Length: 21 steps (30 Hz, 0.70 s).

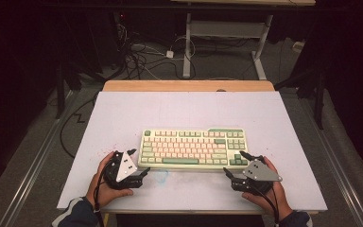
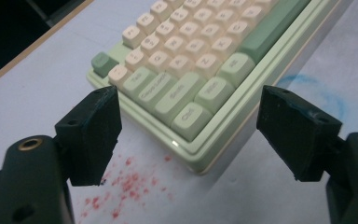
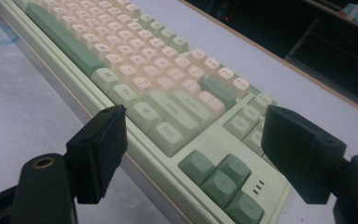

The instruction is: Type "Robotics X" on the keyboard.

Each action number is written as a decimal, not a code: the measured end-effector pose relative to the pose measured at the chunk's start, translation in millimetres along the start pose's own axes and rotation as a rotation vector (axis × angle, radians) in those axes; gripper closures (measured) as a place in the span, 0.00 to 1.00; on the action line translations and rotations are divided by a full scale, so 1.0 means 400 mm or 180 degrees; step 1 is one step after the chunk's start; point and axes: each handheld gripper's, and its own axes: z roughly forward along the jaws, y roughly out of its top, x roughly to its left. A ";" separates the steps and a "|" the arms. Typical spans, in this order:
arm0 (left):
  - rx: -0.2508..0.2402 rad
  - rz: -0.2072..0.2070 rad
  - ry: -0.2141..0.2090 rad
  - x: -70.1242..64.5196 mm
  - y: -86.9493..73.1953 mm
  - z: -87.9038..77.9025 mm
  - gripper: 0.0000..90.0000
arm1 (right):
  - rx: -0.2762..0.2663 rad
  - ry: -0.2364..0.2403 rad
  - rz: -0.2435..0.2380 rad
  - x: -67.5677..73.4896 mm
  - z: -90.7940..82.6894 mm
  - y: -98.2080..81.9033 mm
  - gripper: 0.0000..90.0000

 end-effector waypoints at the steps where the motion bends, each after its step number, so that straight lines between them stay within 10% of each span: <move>1: 0.0004 -0.0020 0.0012 0.004 -0.001 -0.003 0.25 | 0.0003 0.0002 -0.0006 0.000 0.000 0.000 0.26; 10: 0.0094 -0.0089 0.0040 0.026 -0.004 -0.019 0.36 | 0.0008 0.0005 -0.0015 0.000 0.000 0.000 0.26; 21: 0.0206 -0.0147 0.0019 0.041 0.017 -0.026 0.90 | 0.0004 0.0012 -0.0021 0.000 -0.001 0.000 0.26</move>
